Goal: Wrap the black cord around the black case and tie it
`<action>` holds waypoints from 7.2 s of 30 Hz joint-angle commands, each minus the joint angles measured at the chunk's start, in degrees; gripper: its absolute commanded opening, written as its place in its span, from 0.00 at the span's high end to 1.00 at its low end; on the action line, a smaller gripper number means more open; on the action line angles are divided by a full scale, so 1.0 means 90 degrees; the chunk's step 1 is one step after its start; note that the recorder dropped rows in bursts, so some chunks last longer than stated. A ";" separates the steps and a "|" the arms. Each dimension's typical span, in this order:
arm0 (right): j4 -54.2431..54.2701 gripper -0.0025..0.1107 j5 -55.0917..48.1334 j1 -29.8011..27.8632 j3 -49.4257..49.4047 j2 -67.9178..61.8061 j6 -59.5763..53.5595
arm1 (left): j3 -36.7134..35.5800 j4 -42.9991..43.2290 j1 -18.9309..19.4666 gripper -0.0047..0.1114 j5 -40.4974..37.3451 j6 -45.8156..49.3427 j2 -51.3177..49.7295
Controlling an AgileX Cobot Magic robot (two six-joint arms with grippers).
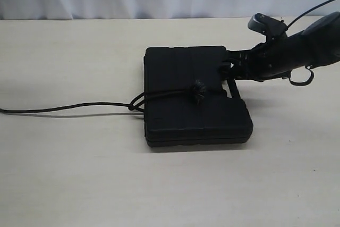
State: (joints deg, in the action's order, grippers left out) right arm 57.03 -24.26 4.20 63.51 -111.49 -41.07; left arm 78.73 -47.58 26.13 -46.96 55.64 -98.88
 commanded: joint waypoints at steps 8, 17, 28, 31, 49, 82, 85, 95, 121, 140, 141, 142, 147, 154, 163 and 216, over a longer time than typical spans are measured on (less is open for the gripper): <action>-0.2386 0.52 -0.0575 0.0275 0.0043 0.0929 0.1504 | 0.0032 0.2972 -0.2539 0.96 0.0014 -0.2297 0.1412; -0.6813 0.94 -0.3488 0.0287 0.0029 0.2808 0.4665 | -0.0290 0.6507 -0.4376 0.96 -0.1763 -0.5855 0.1805; -0.7079 0.94 -0.2340 0.0287 -0.2114 0.6315 0.4638 | -0.3721 0.4646 -0.5647 0.96 0.2074 -0.5733 0.4584; -0.7079 0.94 -0.1321 0.0287 -0.2867 0.7414 0.4608 | -0.4885 0.4659 -0.5971 0.96 0.3940 -0.5678 0.5560; -0.7058 0.94 0.0965 0.0593 -0.5024 1.0109 0.4473 | -0.6835 0.4951 -0.5983 0.96 0.8068 -0.5665 0.6095; -0.6886 0.94 0.1515 -0.0220 -0.7057 1.2388 0.4500 | -0.8747 0.4776 -0.3918 0.96 0.4958 -0.5665 1.0987; -0.6886 0.94 0.1515 -0.0268 -0.7057 1.2388 0.4500 | -0.8747 0.5341 -0.3548 0.96 0.4958 -0.5665 1.0987; -0.6886 0.94 0.1515 -0.0226 -0.7057 1.2388 0.4500 | -0.8747 0.5093 -0.2677 0.96 0.4903 -0.5665 1.0987; -0.7127 0.94 0.1515 -0.0526 -0.7057 1.2388 0.4500 | -0.8747 0.4655 -0.2307 0.96 0.3269 -0.5665 1.0987; -0.7111 0.94 0.1515 -0.0521 -0.7057 1.2388 0.4500 | -0.8747 0.4322 -0.2307 0.96 0.3270 -0.5665 1.0987; -0.7111 0.94 0.1515 -0.0521 -0.7057 1.2388 0.4500 | -0.8747 0.4322 -0.2307 0.96 0.3270 -0.5665 1.0987; -0.7111 0.94 0.1515 -0.0521 -0.7057 1.2388 0.4500 | -0.8747 0.4322 -0.2307 0.96 0.3270 -0.5665 1.0987; -0.7111 0.94 0.1515 -0.0521 -0.7057 1.2388 0.4500 | -0.8747 0.4322 -0.2307 0.96 0.3270 -0.5665 1.0987; -0.7111 0.94 0.1515 -0.0523 -0.7057 1.2388 0.4500 | -0.8747 0.4344 -0.2319 0.96 0.3282 -0.5665 1.0987; -0.7111 0.94 0.1515 -0.0523 -0.7057 1.2388 0.4500 | -0.8747 0.4344 -0.2319 0.96 0.3282 -0.5665 1.0987; -0.7111 0.94 0.1515 -0.0523 -0.7057 1.2388 0.4500 | -0.8747 0.4375 -0.2319 0.96 0.3280 -0.5665 1.0987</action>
State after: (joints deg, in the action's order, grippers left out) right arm -6.49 -11.27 -0.47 0.10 -0.36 -0.44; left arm 0.18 -8.06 5.32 -17.89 4.53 -0.17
